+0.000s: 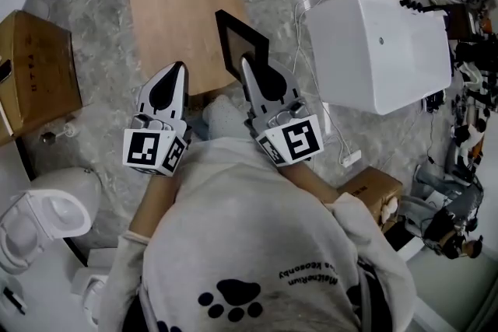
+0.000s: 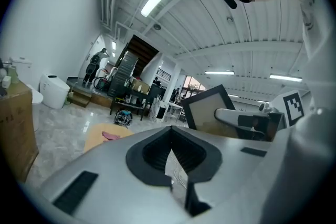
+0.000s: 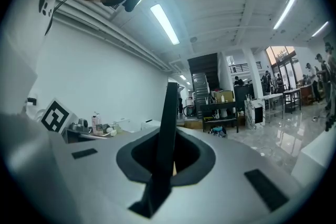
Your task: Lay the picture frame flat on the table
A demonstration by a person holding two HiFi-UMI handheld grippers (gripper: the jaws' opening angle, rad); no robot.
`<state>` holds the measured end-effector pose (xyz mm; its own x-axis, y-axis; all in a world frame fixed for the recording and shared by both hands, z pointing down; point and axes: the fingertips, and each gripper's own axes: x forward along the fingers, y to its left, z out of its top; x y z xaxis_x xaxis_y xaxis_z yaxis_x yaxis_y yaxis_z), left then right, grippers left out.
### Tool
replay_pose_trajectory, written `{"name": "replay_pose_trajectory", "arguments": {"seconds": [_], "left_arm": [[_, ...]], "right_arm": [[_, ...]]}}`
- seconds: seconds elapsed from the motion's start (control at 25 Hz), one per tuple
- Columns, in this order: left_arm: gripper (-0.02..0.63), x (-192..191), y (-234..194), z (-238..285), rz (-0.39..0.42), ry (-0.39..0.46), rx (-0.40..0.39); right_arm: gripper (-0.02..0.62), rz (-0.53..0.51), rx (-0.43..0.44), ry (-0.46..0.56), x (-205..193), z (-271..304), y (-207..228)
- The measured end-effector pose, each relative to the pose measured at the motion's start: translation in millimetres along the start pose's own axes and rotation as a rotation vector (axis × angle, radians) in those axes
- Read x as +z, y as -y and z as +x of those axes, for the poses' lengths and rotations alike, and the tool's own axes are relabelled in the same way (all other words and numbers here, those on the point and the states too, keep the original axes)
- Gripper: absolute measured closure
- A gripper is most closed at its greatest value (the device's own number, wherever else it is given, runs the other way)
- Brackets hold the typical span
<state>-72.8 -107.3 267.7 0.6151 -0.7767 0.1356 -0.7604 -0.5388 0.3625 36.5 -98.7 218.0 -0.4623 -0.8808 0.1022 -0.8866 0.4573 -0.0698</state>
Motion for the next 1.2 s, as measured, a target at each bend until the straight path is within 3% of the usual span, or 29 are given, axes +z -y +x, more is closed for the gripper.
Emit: {"name": "replay_pose_trajectory", "arguments": {"seconds": [0.32,1.2], "left_arm": [[0.597,-5,-15,20,-0.022,-0.035,0.045],[0.597,-45,-41,68,0.058,-0.099,0.111]], "right_arm": [[0.565,-0.003,0.074,-0.072,-20,36,6],[0.565,0.036,0.208,-0.153,-100,89,31]]}}
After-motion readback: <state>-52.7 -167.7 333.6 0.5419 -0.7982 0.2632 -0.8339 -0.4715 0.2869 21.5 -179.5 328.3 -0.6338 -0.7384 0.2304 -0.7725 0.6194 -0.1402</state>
